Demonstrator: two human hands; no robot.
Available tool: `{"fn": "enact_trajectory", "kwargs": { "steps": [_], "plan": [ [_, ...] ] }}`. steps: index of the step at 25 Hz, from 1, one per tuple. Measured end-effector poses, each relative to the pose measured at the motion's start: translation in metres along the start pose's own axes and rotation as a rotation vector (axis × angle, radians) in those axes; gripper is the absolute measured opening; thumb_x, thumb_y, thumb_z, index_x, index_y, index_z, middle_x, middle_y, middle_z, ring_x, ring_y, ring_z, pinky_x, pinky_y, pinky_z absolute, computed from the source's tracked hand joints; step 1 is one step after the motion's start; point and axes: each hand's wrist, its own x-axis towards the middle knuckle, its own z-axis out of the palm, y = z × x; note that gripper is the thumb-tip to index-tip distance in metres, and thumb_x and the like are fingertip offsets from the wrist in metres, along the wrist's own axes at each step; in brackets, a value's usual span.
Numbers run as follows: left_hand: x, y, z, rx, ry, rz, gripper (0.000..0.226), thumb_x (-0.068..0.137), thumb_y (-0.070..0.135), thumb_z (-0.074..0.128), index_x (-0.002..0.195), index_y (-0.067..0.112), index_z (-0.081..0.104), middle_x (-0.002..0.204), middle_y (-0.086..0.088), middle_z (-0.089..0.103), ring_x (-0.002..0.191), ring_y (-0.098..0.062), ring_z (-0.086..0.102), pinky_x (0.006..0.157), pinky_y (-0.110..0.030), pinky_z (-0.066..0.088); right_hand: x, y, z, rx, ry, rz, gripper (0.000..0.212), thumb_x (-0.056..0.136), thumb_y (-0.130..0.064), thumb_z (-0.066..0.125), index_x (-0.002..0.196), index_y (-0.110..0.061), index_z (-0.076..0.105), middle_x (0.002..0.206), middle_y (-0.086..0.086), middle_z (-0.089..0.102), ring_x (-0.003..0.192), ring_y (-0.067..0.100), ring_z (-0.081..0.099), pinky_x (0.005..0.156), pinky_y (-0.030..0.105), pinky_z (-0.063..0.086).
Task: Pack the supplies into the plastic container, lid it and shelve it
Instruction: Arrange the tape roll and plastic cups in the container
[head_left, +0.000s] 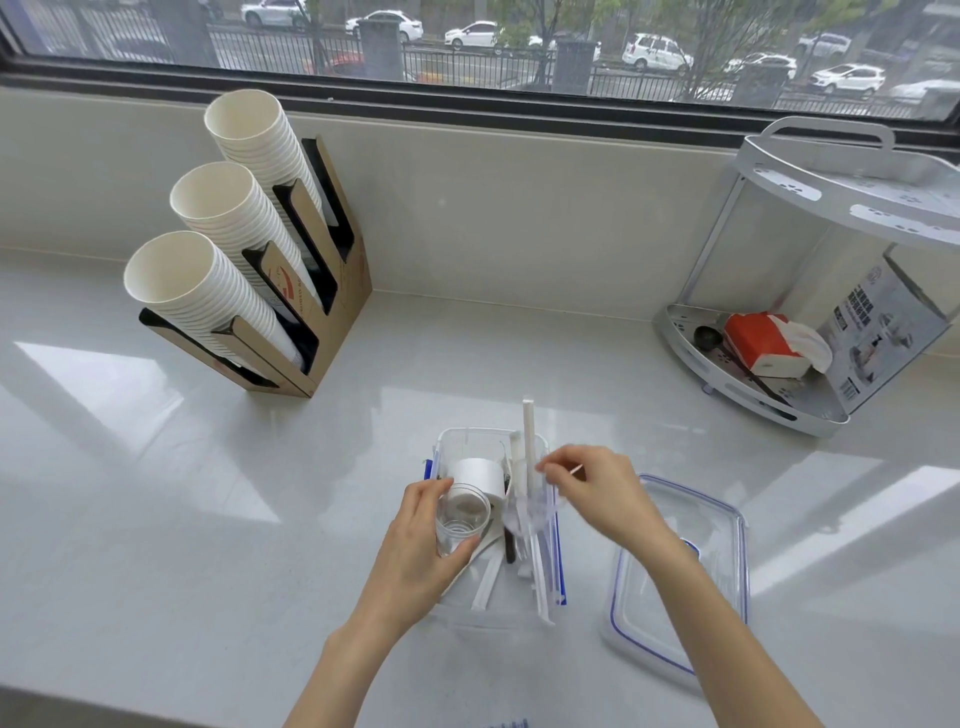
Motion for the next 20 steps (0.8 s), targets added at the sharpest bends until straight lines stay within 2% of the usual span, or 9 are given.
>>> {"fn": "enact_trajectory", "kwargs": {
  "steps": [2, 5, 8, 10, 12, 14, 15, 18, 20],
  "plan": [
    [0.000, 0.002, 0.001, 0.008, -0.008, 0.008, 0.059, 0.081, 0.024, 0.064, 0.133, 0.012, 0.037, 0.128, 0.001, 0.040, 0.109, -0.007, 0.044, 0.090, -0.010, 0.027, 0.002, -0.011, -0.013, 0.126, 0.078, -0.007, 0.020, 0.088, -0.014, 0.051, 0.091, -0.015, 0.071, 0.076, -0.004, 0.064, 0.065, 0.006, 0.055, 0.058, 0.003, 0.040],
    [0.001, 0.007, 0.001, -0.015, -0.022, 0.030, 0.057, 0.081, 0.022, 0.064, 0.131, 0.013, 0.038, 0.120, 0.009, 0.036, 0.106, -0.002, 0.040, 0.089, -0.006, 0.026, 0.002, -0.027, -0.011, 0.231, 0.045, -0.020, 0.019, 0.088, -0.014, 0.052, 0.087, -0.020, 0.069, 0.071, -0.009, 0.061, 0.067, 0.012, 0.057, 0.056, 0.003, 0.040],
    [0.001, 0.009, -0.001, -0.040, -0.027, 0.039, 0.056, 0.080, 0.019, 0.066, 0.129, 0.011, 0.040, 0.115, 0.011, 0.035, 0.104, -0.002, 0.041, 0.083, 0.001, 0.027, 0.004, -0.032, 0.003, 0.197, -0.020, -0.017, 0.020, 0.088, -0.015, 0.051, 0.095, -0.014, 0.070, 0.077, -0.006, 0.062, 0.071, 0.012, 0.056, 0.063, 0.008, 0.040],
    [0.001, 0.009, -0.003, -0.053, -0.017, 0.040, 0.056, 0.079, 0.018, 0.067, 0.128, 0.011, 0.041, 0.114, 0.011, 0.036, 0.100, -0.002, 0.042, 0.079, 0.009, 0.027, 0.005, -0.031, 0.011, 0.153, -0.069, -0.026, 0.022, 0.089, -0.016, 0.051, 0.099, -0.013, 0.070, 0.082, -0.005, 0.062, 0.068, 0.004, 0.054, 0.062, 0.007, 0.039],
    [0.000, 0.010, -0.004, -0.081, -0.010, 0.039, 0.056, 0.078, 0.017, 0.067, 0.128, 0.013, 0.041, 0.108, 0.017, 0.038, 0.095, 0.006, 0.044, 0.078, 0.010, 0.027, 0.005, -0.030, 0.018, 0.121, -0.116, -0.040, 0.022, 0.089, -0.019, 0.051, 0.101, -0.012, 0.069, 0.085, -0.007, 0.061, 0.067, -0.005, 0.050, 0.061, 0.005, 0.036],
    [-0.001, 0.010, -0.005, -0.104, -0.009, 0.033, 0.057, 0.078, 0.018, 0.068, 0.128, 0.016, 0.041, 0.105, 0.028, 0.036, 0.096, 0.015, 0.044, 0.079, 0.011, 0.027, 0.004, -0.028, 0.024, 0.114, -0.147, -0.037, 0.023, 0.090, -0.021, 0.051, 0.103, -0.012, 0.068, 0.088, -0.009, 0.061, 0.068, -0.004, 0.051, 0.061, 0.005, 0.036],
    [-0.001, 0.010, -0.005, -0.114, -0.006, 0.025, 0.058, 0.078, 0.018, 0.068, 0.129, 0.017, 0.041, 0.106, 0.028, 0.036, 0.098, 0.015, 0.044, 0.080, 0.011, 0.028, 0.004, -0.026, 0.026, 0.113, -0.160, -0.031, 0.024, 0.090, -0.022, 0.050, 0.104, -0.013, 0.067, 0.089, -0.008, 0.061, 0.071, 0.000, 0.053, 0.062, 0.006, 0.036],
    [-0.001, 0.010, -0.004, -0.145, 0.002, -0.022, 0.066, 0.077, 0.021, 0.069, 0.134, 0.018, 0.034, 0.113, 0.016, 0.039, 0.102, -0.001, 0.047, 0.079, 0.006, 0.033, 0.003, -0.020, 0.032, 0.111, -0.182, -0.014, 0.024, 0.090, -0.022, 0.050, 0.106, -0.013, 0.066, 0.097, -0.002, 0.065, 0.081, 0.009, 0.055, 0.064, 0.008, 0.039],
    [-0.002, 0.012, -0.004, -0.162, -0.001, -0.032, 0.069, 0.077, 0.022, 0.069, 0.135, 0.023, 0.031, 0.113, 0.017, 0.040, 0.101, 0.000, 0.046, 0.078, 0.000, 0.037, 0.003, -0.016, 0.036, 0.119, -0.185, 0.002, 0.024, 0.090, -0.022, 0.051, 0.106, -0.013, 0.065, 0.096, 0.000, 0.064, 0.081, 0.011, 0.056, 0.065, 0.015, 0.041]
  ]
}}
